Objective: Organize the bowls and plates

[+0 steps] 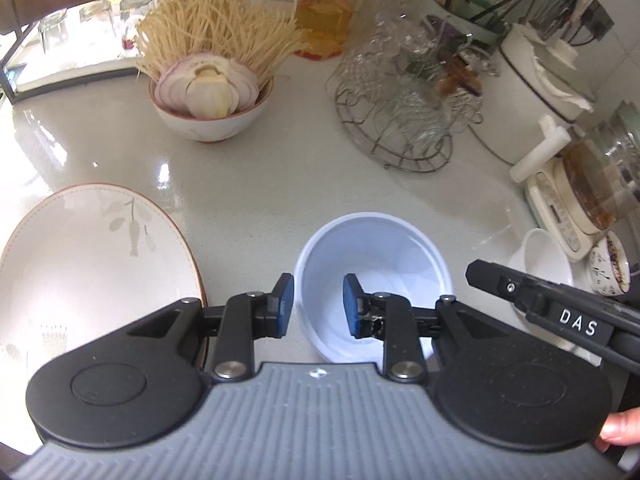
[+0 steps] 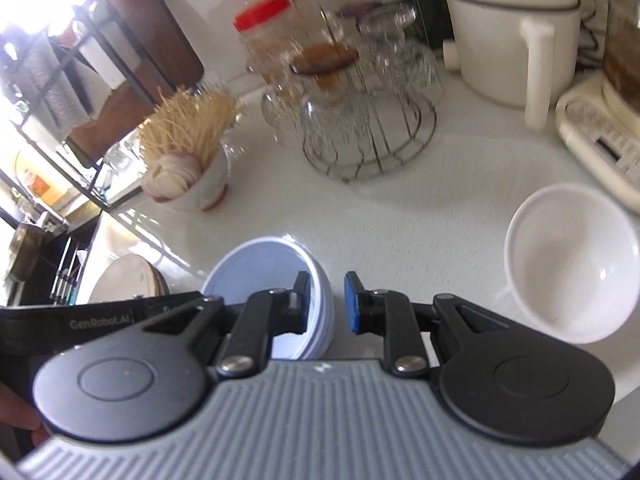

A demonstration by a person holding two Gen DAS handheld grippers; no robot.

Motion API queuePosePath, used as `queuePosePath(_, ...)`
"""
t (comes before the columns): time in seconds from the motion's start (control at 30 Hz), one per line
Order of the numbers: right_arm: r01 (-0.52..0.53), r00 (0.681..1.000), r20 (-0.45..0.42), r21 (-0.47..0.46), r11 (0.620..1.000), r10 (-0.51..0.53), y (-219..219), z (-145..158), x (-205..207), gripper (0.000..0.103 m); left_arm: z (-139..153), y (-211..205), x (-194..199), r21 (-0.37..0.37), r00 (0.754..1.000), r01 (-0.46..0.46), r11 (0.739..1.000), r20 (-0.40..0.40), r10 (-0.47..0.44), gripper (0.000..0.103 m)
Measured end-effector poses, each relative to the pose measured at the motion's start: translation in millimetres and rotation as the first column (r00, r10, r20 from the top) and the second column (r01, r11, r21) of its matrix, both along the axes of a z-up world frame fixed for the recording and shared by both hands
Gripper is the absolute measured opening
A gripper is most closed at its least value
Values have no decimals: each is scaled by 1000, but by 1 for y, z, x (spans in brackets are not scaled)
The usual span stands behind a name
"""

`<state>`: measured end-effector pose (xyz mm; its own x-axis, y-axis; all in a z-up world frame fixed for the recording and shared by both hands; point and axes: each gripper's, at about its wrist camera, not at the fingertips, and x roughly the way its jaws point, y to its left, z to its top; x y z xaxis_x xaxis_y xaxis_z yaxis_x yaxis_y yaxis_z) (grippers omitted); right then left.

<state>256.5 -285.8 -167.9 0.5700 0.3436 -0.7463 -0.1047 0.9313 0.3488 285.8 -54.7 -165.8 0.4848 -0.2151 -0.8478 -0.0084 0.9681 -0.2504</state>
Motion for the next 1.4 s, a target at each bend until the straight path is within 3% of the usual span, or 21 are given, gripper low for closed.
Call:
queuePosePath(0.33,143,987,74,-11,990,-142,13,39,-37,22,44,8,-18,-19,984,136,991,119,-133,30)
queuePosePath(0.63,289,950,136,-38,956,-282,31,63,-71,22,65,17,-34,27,942,279,960,185,-279,31)
queuePosePath(0.87,346,930,155,-55,937,-334,40,67,-91,23,69,11,-39,8,907,373,928,210,-366,31)
queuePosePath(1.13,417,898,179,-56,907,-402,13,67,-90,22,75,-19,-29,20,877,427,904,232,-420,31)
queuePosePath(1.4,476,870,177,-63,877,-460,-44,65,-82,22,71,-73,-5,23,860,465,885,225,-457,32)
